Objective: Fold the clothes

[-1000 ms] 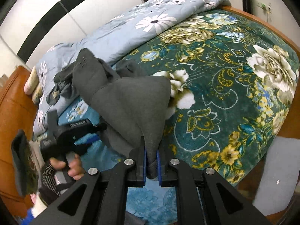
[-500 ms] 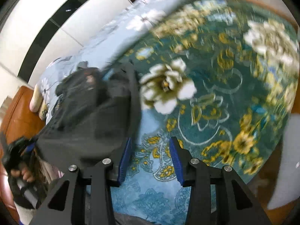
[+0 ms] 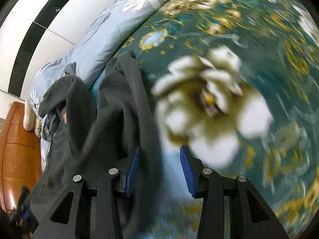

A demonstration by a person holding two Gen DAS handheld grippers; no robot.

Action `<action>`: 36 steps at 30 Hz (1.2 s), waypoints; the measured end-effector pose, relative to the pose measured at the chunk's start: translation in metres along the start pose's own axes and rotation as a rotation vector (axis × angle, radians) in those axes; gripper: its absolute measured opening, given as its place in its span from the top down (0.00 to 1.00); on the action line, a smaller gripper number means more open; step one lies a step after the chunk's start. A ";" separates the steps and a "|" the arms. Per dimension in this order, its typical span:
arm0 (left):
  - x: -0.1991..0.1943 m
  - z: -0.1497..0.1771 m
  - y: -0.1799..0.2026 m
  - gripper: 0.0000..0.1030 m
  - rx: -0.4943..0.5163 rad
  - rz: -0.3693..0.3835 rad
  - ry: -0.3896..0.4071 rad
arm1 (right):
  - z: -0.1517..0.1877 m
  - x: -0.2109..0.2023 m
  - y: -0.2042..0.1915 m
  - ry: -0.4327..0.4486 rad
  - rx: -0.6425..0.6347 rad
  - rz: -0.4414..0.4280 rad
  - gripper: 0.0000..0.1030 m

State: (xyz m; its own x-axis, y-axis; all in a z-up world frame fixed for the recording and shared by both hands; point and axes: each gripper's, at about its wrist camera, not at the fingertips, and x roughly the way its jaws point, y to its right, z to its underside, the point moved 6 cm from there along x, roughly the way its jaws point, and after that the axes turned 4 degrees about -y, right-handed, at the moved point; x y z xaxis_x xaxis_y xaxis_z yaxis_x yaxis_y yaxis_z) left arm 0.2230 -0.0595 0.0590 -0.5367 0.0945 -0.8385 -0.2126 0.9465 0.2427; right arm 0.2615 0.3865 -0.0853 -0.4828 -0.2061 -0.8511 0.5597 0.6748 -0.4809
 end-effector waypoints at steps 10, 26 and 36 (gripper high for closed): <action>0.003 -0.015 0.008 0.79 0.038 -0.037 0.000 | -0.054 0.031 -0.030 -0.106 -0.038 -0.007 0.96; 0.009 0.052 0.089 0.77 0.270 -0.004 -0.099 | -0.132 -0.172 0.098 0.262 -0.108 0.158 0.97; 0.017 0.099 0.103 0.76 0.378 -0.038 -0.220 | -0.058 -0.130 0.220 0.119 0.157 0.209 0.97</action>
State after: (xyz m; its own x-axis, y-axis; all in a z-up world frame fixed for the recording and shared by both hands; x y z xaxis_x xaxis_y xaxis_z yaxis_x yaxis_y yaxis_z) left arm 0.2725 0.0702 0.0211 -0.3390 0.0822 -0.9372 0.1065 0.9931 0.0486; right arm 0.4090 0.6027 -0.0682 -0.4165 0.0172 -0.9090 0.7486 0.5738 -0.3322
